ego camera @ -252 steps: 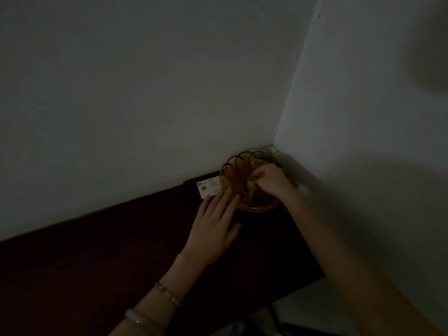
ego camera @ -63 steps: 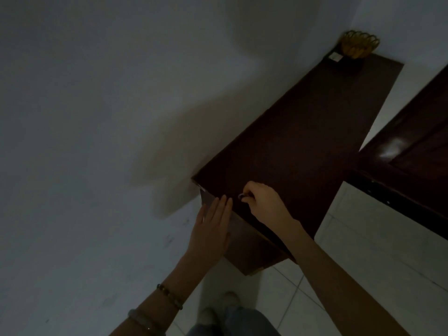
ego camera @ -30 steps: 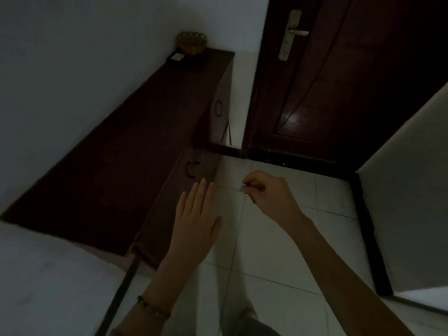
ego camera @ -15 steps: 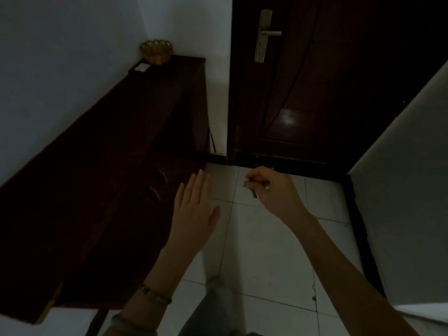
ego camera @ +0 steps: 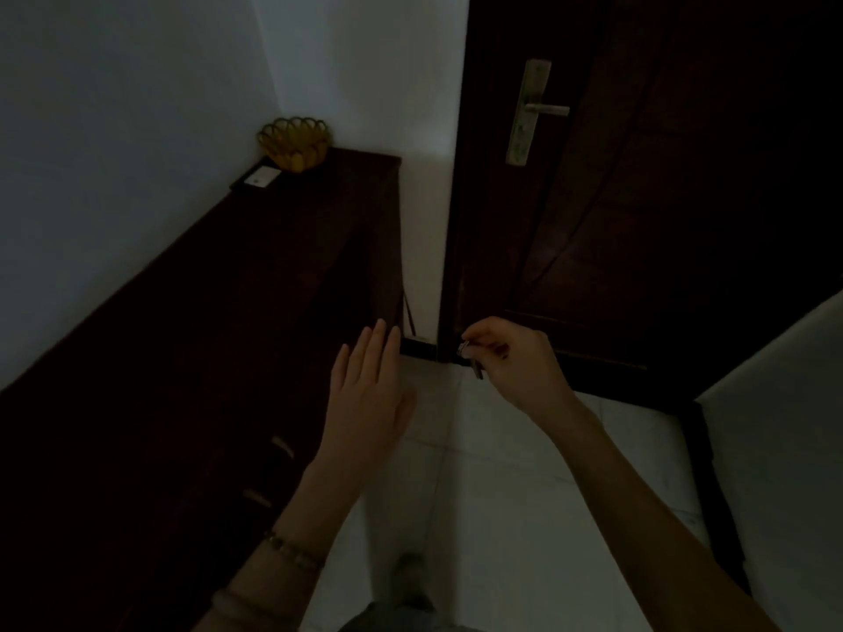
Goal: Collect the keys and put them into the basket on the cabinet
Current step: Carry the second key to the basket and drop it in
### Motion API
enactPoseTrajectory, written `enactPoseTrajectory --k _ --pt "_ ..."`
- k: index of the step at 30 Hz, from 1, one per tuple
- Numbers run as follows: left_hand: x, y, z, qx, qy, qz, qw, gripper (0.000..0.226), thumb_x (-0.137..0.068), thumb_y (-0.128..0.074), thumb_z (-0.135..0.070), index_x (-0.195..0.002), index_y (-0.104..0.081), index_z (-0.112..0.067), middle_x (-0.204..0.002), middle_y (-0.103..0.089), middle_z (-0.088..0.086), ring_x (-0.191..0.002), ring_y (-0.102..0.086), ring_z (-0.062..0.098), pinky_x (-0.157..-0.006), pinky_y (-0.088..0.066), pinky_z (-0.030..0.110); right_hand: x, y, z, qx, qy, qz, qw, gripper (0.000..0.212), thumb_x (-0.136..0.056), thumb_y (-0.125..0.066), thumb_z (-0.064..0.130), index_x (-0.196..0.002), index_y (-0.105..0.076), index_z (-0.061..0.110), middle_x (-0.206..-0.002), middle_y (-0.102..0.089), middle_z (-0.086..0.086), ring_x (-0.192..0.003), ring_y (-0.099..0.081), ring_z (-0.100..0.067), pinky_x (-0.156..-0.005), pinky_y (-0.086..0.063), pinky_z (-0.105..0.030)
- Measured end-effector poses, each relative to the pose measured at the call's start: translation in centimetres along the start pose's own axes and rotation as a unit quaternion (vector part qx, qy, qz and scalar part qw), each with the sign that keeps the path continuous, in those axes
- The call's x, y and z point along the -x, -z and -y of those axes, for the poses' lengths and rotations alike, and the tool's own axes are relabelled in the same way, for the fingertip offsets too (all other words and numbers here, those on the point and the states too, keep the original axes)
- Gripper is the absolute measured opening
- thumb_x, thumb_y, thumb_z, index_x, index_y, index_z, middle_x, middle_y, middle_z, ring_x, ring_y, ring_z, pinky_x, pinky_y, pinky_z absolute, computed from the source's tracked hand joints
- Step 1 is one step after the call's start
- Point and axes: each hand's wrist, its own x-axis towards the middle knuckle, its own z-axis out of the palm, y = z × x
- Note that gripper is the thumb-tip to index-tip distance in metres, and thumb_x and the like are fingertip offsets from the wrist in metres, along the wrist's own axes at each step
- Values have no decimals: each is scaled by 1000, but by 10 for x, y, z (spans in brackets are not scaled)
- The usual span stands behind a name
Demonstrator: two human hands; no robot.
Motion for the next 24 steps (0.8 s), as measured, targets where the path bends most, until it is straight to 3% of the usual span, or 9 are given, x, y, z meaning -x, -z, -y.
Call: enactPoseTrajectory --k 9,20,24 --pt "-113 -26 42 -12 30 12 999 71 -81 -68 -26 -138 -35 0 -143 -38 23 -133 -34 37 -106 -27 55 -131 -18 -23 -12 15 30 999 11 -77 -69 7 -85 -68 16 -74 -65 7 -68 -57 11 -63 -42 -2" --pt "-253 -77 81 -30 133 17 991 70 -91 -50 -36 -145 -17 -8 -154 -17 14 -142 -12 26 -114 -7 43 -314 -40 -69 -42 54 118 991 14 -77 -69 6 -83 -68 18 -75 -66 9 -73 -61 6 -69 -47 -7" --pt "-317 -89 89 -40 179 13 983 72 -93 -44 -41 -146 -4 -14 -157 -5 10 -143 -1 21 -114 2 39 -394 -37 -83 -70 64 156 983 20 -76 -69 5 -80 -66 25 -76 -64 18 -75 -61 8 -68 -44 -3"
